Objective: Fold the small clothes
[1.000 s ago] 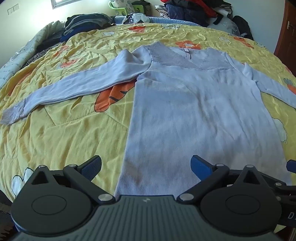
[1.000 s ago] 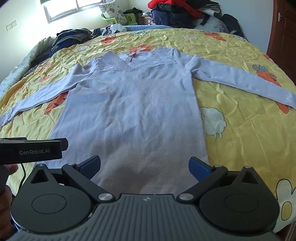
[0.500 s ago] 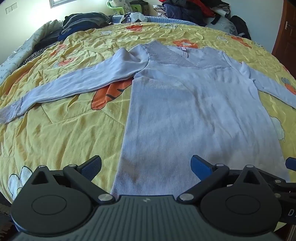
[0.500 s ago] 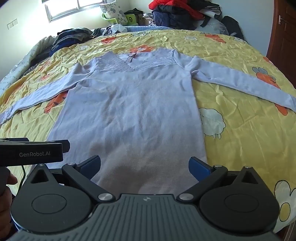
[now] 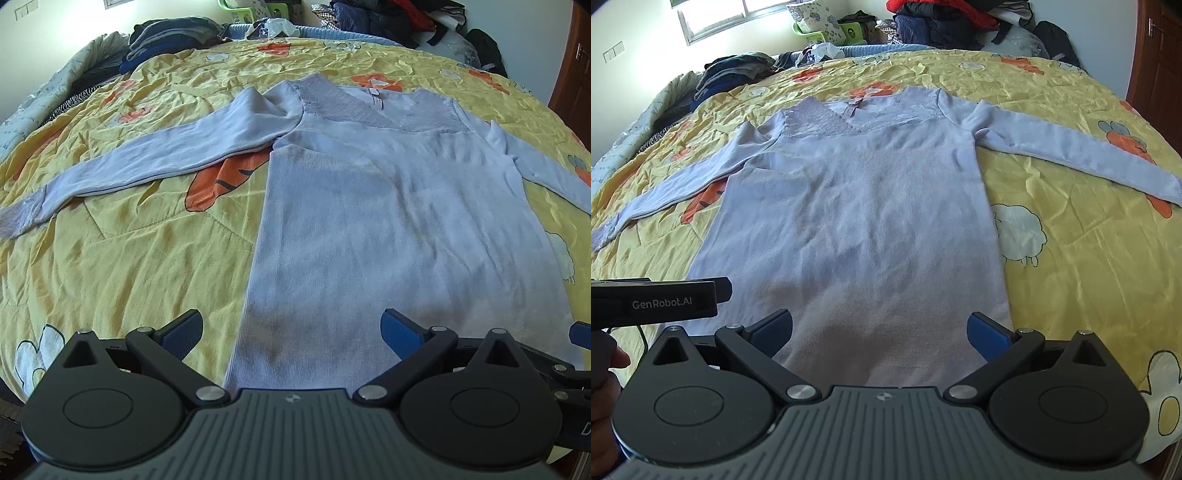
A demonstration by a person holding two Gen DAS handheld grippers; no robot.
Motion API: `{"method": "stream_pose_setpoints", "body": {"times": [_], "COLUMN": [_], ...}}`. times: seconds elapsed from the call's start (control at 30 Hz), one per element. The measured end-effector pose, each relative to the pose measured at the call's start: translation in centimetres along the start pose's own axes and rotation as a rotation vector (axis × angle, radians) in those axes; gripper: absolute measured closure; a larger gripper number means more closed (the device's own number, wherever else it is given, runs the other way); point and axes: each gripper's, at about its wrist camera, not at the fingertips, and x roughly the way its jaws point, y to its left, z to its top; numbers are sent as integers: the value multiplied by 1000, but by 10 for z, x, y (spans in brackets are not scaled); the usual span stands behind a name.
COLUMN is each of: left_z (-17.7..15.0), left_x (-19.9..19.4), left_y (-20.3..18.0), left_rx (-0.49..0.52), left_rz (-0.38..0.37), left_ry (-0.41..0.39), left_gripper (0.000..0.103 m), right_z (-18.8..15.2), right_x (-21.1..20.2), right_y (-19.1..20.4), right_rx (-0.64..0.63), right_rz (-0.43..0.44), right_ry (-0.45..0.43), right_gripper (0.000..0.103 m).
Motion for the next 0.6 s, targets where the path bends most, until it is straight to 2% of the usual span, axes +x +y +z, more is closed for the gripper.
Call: {"method": "stream_pose_setpoints", "body": {"times": [0.6], "left_z": [0], "left_x": [3], "left_y": [1], "left_rx": [-1], "left_rz": [8], "left_ry": [6], "left_gripper": [0], "right_z": [-1], "right_x": [2], "right_y": [-1], "right_rx": [5], "right_rz": [11], "right_ry": [5], "right_gripper": [1]}}
